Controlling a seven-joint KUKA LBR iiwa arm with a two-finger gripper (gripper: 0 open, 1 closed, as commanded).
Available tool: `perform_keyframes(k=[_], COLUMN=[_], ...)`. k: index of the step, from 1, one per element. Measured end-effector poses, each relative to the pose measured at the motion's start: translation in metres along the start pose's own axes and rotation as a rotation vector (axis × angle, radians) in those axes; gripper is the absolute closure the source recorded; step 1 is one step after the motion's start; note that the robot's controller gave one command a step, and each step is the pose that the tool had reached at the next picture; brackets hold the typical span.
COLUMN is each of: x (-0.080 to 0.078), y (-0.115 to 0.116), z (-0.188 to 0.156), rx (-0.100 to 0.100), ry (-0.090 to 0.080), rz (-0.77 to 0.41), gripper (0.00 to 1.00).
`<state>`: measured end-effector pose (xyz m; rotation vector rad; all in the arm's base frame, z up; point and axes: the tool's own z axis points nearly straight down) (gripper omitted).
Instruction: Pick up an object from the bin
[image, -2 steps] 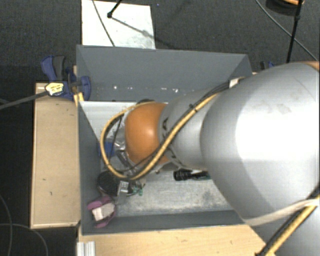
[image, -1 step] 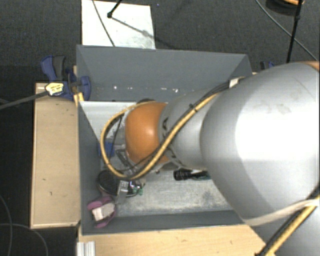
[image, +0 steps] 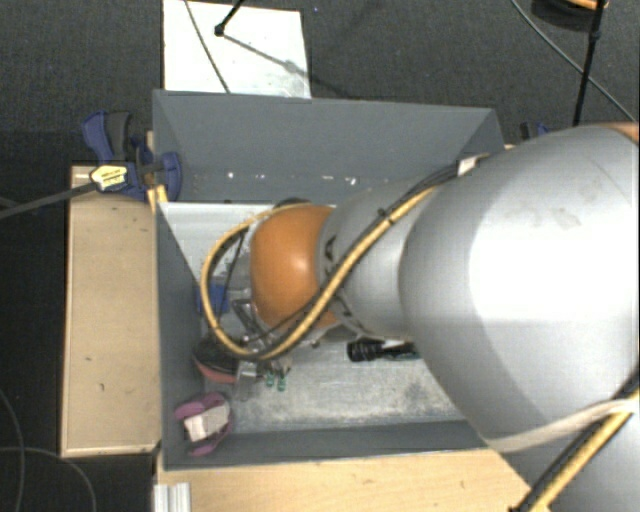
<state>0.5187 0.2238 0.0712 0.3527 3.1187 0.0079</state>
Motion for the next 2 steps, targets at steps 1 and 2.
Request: perform_keyframes(k=[1,2], x=[0.000,-0.002], y=[0.000,0.002], z=[-0.011,-0.129], rx=[0.003,0.000], ry=[0.000,-0.005], rz=[0.001,-0.002], gripper=[1.00,1.00])
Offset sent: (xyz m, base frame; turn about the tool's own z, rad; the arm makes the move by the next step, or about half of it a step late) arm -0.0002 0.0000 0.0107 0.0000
